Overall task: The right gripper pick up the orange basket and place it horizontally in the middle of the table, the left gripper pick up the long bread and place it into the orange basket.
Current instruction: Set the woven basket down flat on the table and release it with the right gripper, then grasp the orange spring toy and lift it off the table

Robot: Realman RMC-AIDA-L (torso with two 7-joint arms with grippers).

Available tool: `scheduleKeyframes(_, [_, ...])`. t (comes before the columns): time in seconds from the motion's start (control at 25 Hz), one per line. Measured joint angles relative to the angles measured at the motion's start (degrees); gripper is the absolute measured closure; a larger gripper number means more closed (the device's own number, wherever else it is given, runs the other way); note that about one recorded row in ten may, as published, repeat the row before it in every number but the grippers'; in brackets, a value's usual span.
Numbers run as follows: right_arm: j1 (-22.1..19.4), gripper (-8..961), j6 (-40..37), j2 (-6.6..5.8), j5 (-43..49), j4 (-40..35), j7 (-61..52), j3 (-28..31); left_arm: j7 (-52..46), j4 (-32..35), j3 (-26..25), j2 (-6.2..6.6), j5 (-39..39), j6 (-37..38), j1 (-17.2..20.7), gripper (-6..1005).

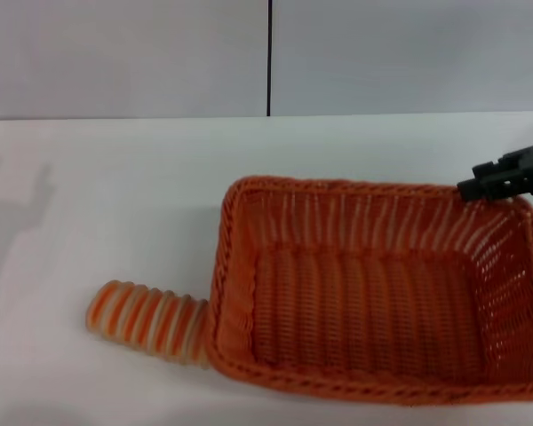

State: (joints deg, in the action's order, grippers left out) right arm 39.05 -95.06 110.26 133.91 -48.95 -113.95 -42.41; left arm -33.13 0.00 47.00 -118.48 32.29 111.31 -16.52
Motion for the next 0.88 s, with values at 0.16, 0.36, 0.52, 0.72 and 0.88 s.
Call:
scheduleKeyframes(0.16, [0.0,477,2.53,1.13,-0.45,-0.17,1.03,0.42,0.0,0.0,0.02,0.0,0.09,-0.59,-0.54,216])
scheduleKeyframes(0.36, [-2.48,386,6.28,3.5,-7.25,-1.31,6.01,1.95,0.0,0.0,0.25,0.11,0.13,-1.49,-0.79,216])
scheduleKeyframes(0.52, [-8.82,385,6.74,5.13,-24.52,-0.19,17.39,7.0,-1.91,3.47,3.88,0.95,0.17,-3.68,0.31,217])
scheduleKeyframes(0.72, [-17.33,386,5.7,6.08,-46.44,7.39,32.04,9.2,-7.64,10.29,8.86,2.81,0.21,-6.92,2.26,217])
scheduleKeyframes(0.88, [-22.55,386,5.05,7.37,-58.9,14.76,43.84,12.22,-11.36,13.24,11.84,5.66,2.17,-8.06,2.69,217])
